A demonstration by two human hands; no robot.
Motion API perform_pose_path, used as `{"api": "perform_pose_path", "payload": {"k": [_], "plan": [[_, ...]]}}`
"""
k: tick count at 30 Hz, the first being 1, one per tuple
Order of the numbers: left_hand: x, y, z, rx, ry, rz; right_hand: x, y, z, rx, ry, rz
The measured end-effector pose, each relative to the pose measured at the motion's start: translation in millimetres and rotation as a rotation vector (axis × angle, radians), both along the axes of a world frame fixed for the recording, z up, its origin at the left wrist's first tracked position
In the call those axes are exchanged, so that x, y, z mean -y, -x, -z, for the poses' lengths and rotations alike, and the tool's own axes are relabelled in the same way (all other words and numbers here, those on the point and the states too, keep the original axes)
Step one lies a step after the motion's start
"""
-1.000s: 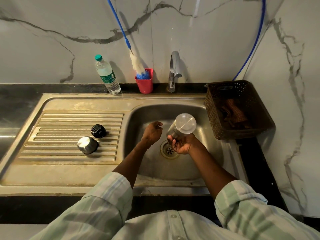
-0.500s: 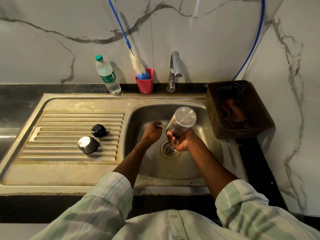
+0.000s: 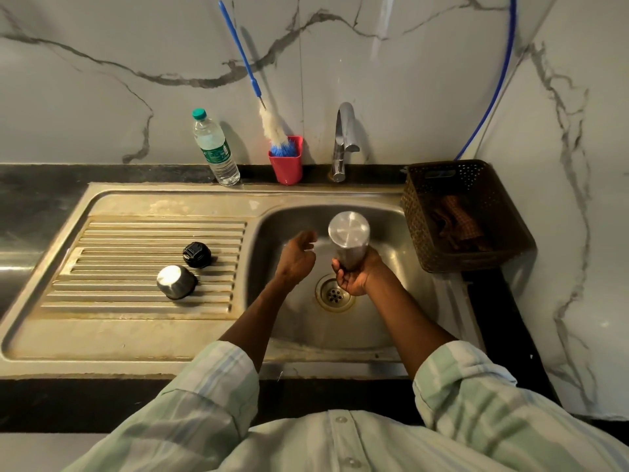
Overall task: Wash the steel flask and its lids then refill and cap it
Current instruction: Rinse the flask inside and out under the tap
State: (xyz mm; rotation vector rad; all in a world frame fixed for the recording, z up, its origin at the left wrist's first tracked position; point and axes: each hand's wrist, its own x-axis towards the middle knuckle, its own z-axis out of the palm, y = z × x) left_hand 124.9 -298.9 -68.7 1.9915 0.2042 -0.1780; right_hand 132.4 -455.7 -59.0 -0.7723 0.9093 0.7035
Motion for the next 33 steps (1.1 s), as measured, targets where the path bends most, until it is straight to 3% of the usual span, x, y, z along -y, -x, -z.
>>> {"api": "perform_pose_path", "payload": {"k": [4,7,11,14,18,21,24,33], "plan": [[-9.8,11.3,-16.7,0.075,0.136,0.187,-12.4,2.0,-3.2,-0.047,-0.028,0.112],[-21.2,16.6,-27.3,0.096,0.226,0.246,-33.3,5.9,-10.7,-0.05,-0.043,0.081],[-46.5,21.1,-47.2,0.216,0.157,0.031,-81.1,8.3,-27.3,0.008,-0.067,-0.001],[-80.6,20.4,-61.2,0.343,0.185,-0.162,-114.3,9.5,-44.0,0.1,-0.056,-0.176],[-142.1,12.0,-84.6,0.491,0.181,-0.326,-160.7,5.2,-53.8,0.284,0.308,-0.458],[-191.1,3.6,-99.6,0.551,0.177,-0.415,-197.2,-7.7,-51.8,0.469,0.545,-0.306],[-234.5,-2.9,-103.2,0.565,0.15,-0.46,-228.3,-21.7,-58.1,0.668,0.63,-0.229],[-311.0,-13.3,-83.4,0.498,0.014,-0.427,-311.6,-27.3,-59.3,1.051,1.185,-0.452]]}}
